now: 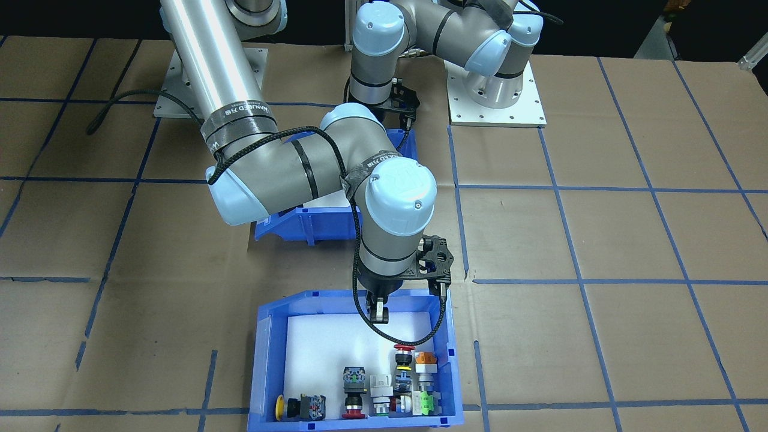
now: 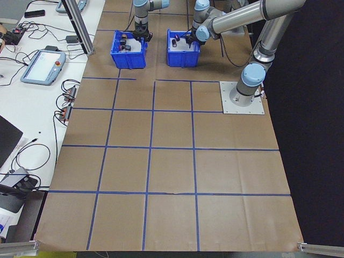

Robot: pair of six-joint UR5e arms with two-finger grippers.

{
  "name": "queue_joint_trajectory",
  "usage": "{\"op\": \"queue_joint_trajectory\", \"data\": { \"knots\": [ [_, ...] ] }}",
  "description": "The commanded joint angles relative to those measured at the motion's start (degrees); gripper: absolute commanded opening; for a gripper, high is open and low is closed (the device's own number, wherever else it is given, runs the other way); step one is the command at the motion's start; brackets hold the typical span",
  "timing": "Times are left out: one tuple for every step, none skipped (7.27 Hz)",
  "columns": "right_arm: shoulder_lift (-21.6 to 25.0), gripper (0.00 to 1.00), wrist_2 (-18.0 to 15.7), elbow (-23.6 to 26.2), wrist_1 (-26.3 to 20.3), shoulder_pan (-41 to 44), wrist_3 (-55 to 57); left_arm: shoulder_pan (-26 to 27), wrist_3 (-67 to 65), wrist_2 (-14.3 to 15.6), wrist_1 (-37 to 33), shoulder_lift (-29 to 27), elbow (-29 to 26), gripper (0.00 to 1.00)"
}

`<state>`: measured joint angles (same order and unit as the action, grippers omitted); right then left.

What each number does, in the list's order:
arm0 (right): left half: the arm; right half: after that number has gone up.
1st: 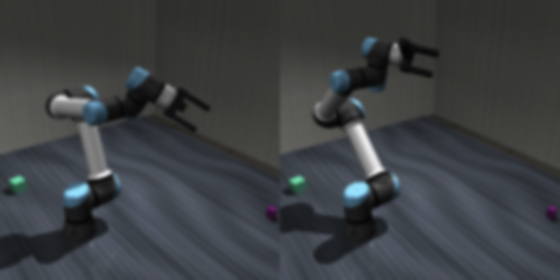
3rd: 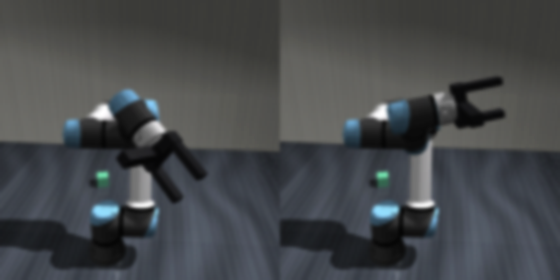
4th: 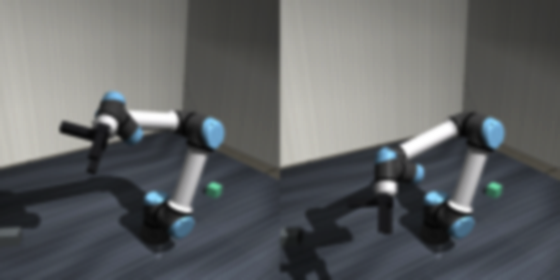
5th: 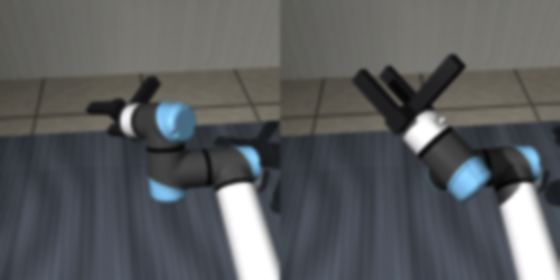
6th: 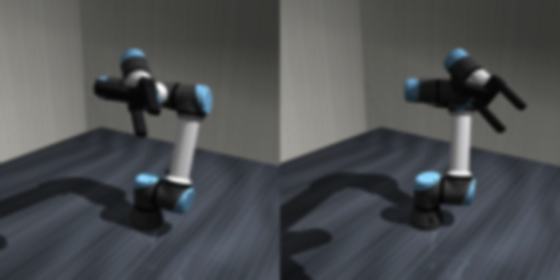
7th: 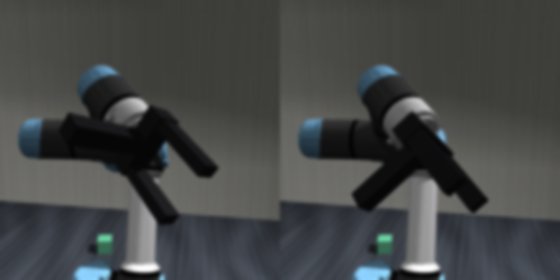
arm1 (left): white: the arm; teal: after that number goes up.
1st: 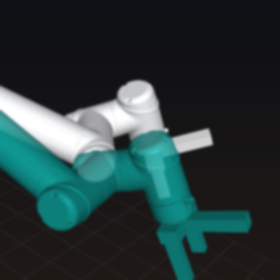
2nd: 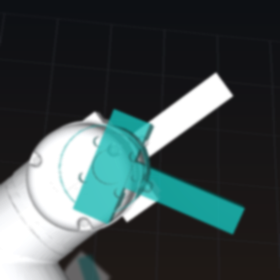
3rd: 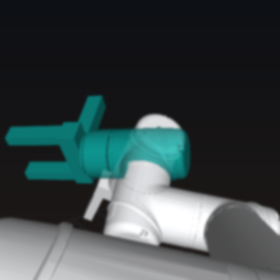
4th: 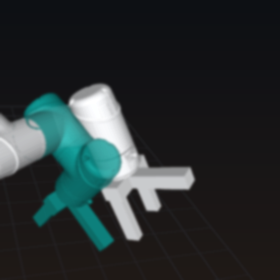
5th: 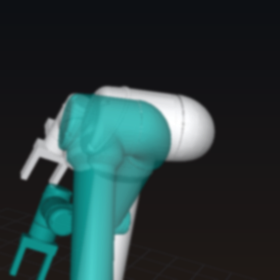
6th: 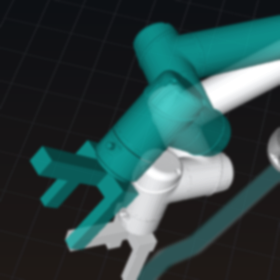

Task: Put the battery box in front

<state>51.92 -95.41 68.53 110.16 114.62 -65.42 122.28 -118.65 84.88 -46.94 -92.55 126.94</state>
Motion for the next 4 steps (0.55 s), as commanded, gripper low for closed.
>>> {"op": "queue_joint_trajectory", "data": {
  "knots": [
    [1.77,0.06,-0.21,-0.68,-0.47,-0.97,-0.24,0.06,-0.18,-3.58,0.27,0.44,-0.37,0.00],
    [3.35,0.06,-0.48,0.02,-1.86,-3.06,-0.32,0.06,-0.18,-3.32,0.01,1.39,-0.38,0.00],
    [4.58,0.06,-0.39,0.28,-4.66,-7.35,-1.28,-0.11,0.43,-0.70,-0.08,2.88,-0.46,0.00],
    [5.38,0.06,-0.39,0.81,-5.47,-10.44,-2.86,-1.16,1.65,1.93,-0.69,5.86,-0.20,0.00]
  ]
}}
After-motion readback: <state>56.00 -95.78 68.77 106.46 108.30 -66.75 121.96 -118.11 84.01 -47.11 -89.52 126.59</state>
